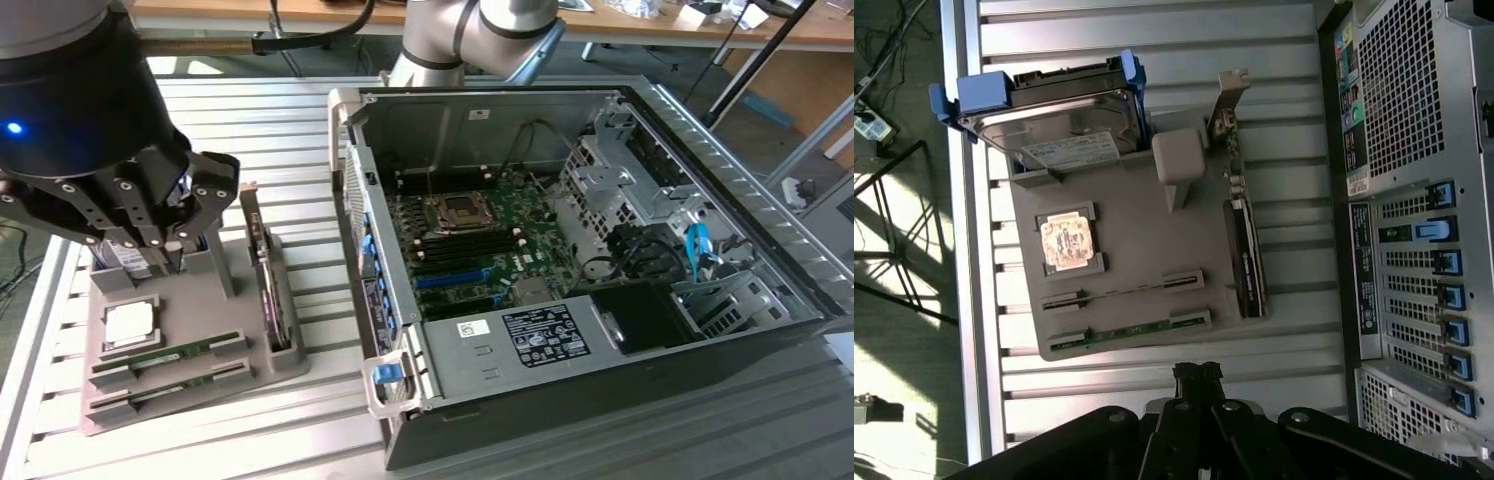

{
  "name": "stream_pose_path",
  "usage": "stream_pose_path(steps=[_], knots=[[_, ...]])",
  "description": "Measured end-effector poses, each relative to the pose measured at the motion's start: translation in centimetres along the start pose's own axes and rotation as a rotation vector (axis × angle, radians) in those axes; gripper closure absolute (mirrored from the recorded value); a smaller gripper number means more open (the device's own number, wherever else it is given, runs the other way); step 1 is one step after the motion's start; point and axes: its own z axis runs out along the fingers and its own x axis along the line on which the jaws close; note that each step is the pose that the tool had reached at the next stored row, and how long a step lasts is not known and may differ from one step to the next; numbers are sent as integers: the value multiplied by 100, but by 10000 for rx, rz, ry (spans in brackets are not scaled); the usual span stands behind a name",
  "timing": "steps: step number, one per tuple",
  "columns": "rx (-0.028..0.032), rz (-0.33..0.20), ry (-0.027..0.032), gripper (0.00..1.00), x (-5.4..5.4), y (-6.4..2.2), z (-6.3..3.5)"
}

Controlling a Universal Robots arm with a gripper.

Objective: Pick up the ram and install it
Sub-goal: 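Reach for the ram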

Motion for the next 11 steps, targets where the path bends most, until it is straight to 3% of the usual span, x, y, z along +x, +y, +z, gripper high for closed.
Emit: stream_pose_path(steps=[4, 11], knots=[[1, 0, 0, 89, -5, -62, -3], [0, 0, 0, 89, -5, -67, -3]])
